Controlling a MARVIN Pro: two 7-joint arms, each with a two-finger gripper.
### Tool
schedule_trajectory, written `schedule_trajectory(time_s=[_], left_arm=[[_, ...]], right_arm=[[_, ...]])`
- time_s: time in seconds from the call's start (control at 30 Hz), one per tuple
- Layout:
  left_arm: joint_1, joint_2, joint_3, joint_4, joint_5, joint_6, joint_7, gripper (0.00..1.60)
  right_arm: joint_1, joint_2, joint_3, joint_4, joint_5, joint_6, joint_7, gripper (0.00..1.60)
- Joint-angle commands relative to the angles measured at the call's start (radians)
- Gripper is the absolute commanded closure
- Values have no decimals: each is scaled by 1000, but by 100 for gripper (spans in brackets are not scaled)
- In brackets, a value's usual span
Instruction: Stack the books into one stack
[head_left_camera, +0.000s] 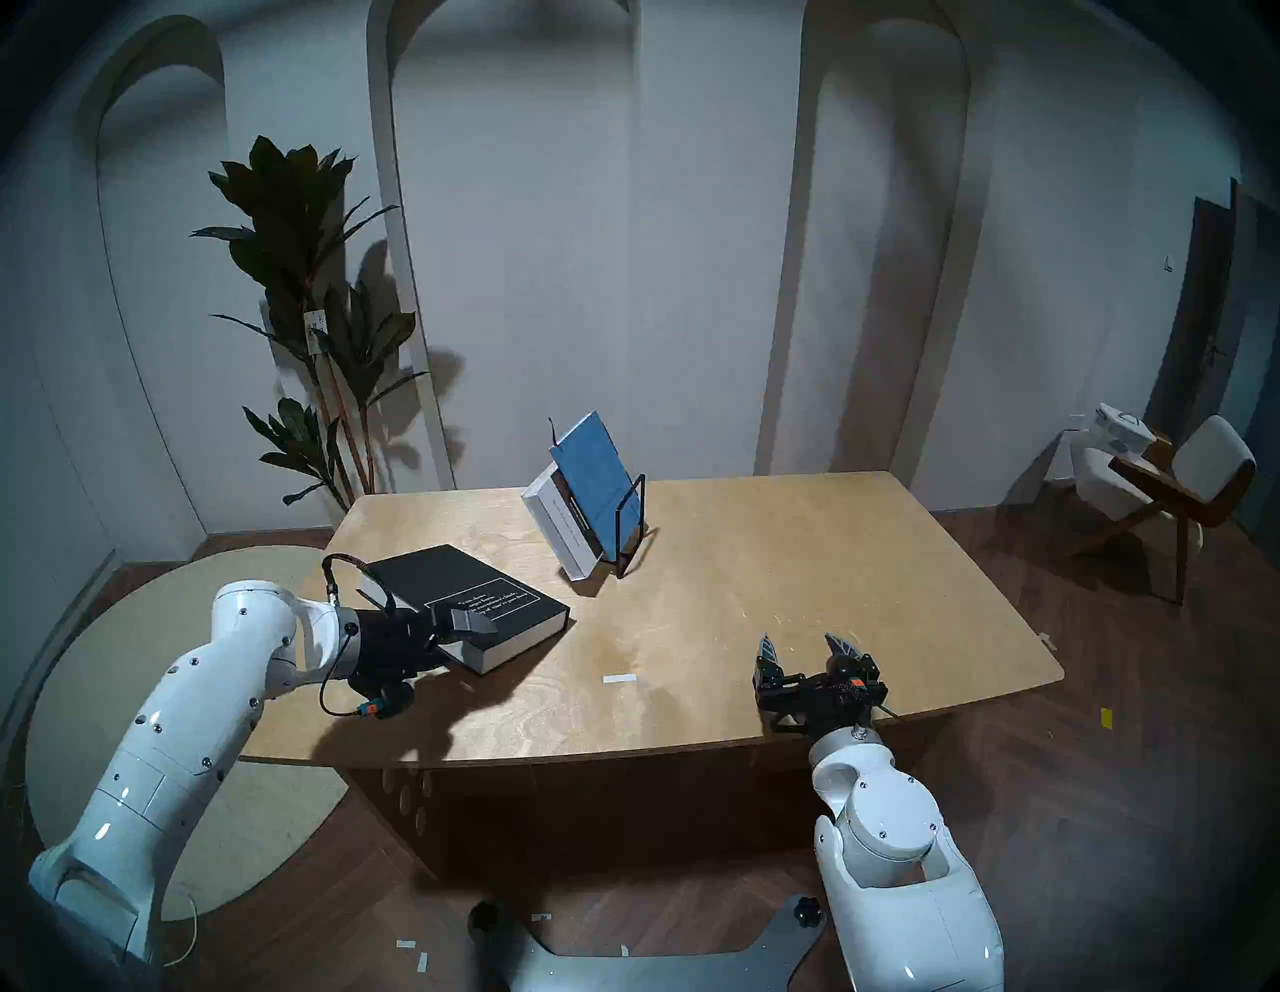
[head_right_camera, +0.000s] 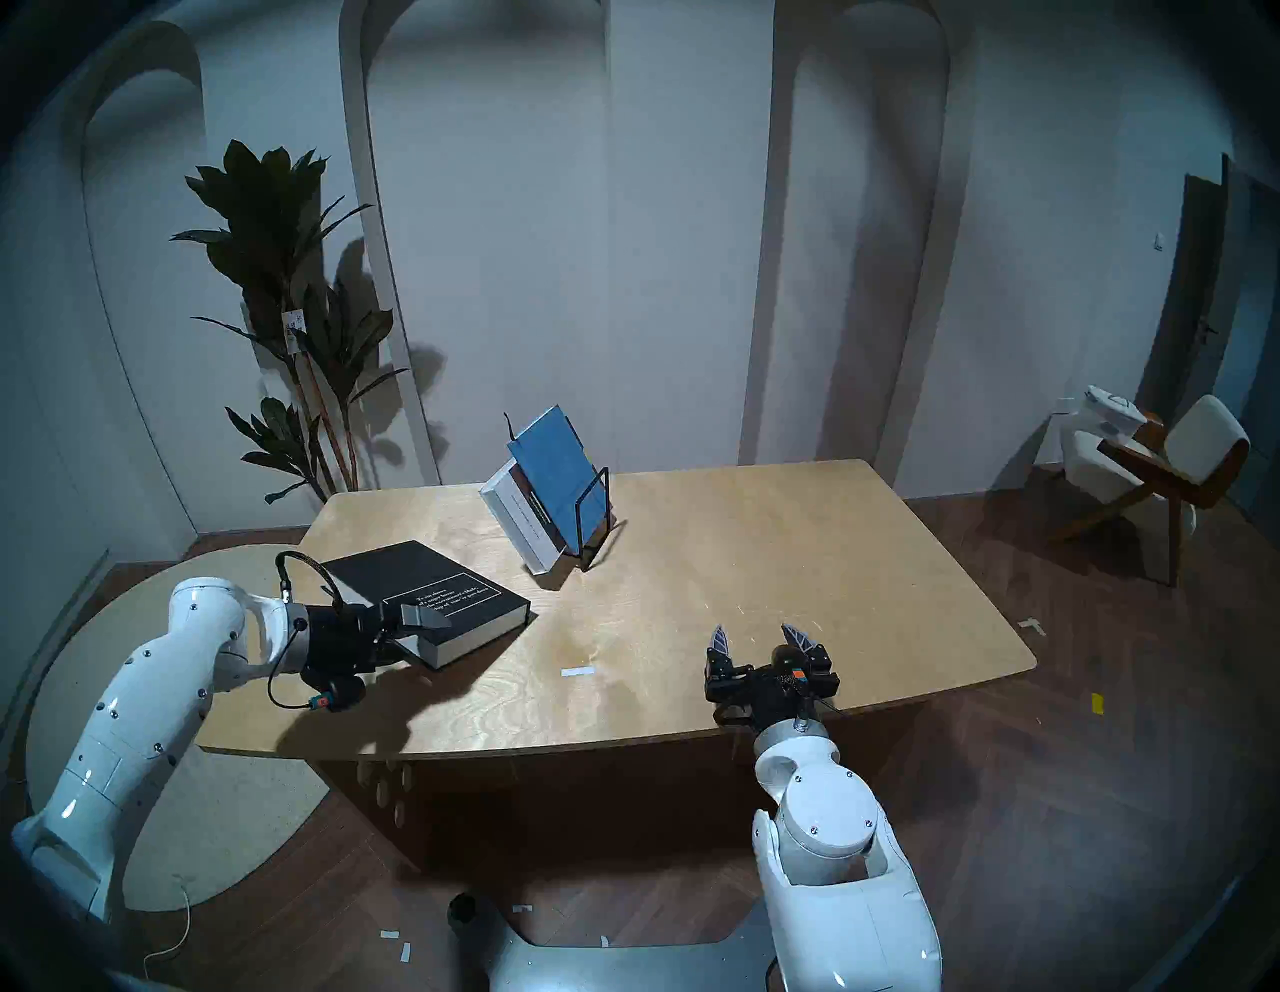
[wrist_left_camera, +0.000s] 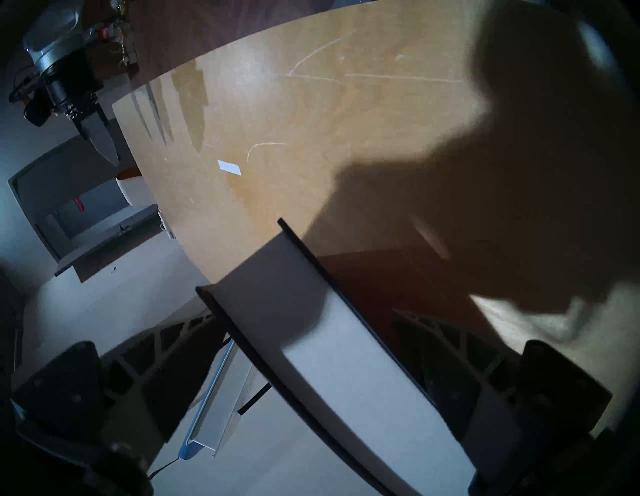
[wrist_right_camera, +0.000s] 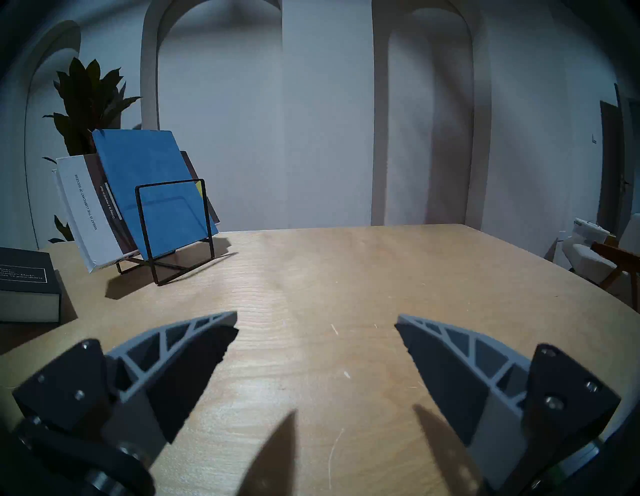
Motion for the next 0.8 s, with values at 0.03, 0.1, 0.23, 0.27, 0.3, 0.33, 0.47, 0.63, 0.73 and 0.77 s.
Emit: schedule_trajectory(time_s=[0.03,0.1,0.23,0.27,0.3,0.33,0.47,0.63,0.73,0.77], left_arm=[[-66,66,11,-32,38,2,109,0],[-66,66,37,-41,56,2,137,0],[-62,64,87,-47,91,2,195,0],[-64,67,98,-43,100,2,211,0],[-67,68,105,-39,107,2,222,0],[-74,70,116,-34,119,7,238,0],[-106,62,143,-13,151,30,285,0],[-149,54,180,26,200,67,348,0],[-179,54,190,54,227,90,376,0],[-191,54,191,59,236,98,381,0]], right_arm=[[6,0,0,-22,0,-7,0,0],[6,0,0,-22,0,-7,0,0],[6,0,0,-24,0,-7,0,0],[6,0,0,-24,0,-7,0,0],[6,0,0,-24,0,-7,0,0],[6,0,0,-24,0,-8,0,0],[5,0,0,-25,0,-7,0,0],[5,0,0,-25,0,-7,0,0],[6,0,0,-24,0,-7,0,0],[6,0,0,-23,0,-7,0,0]])
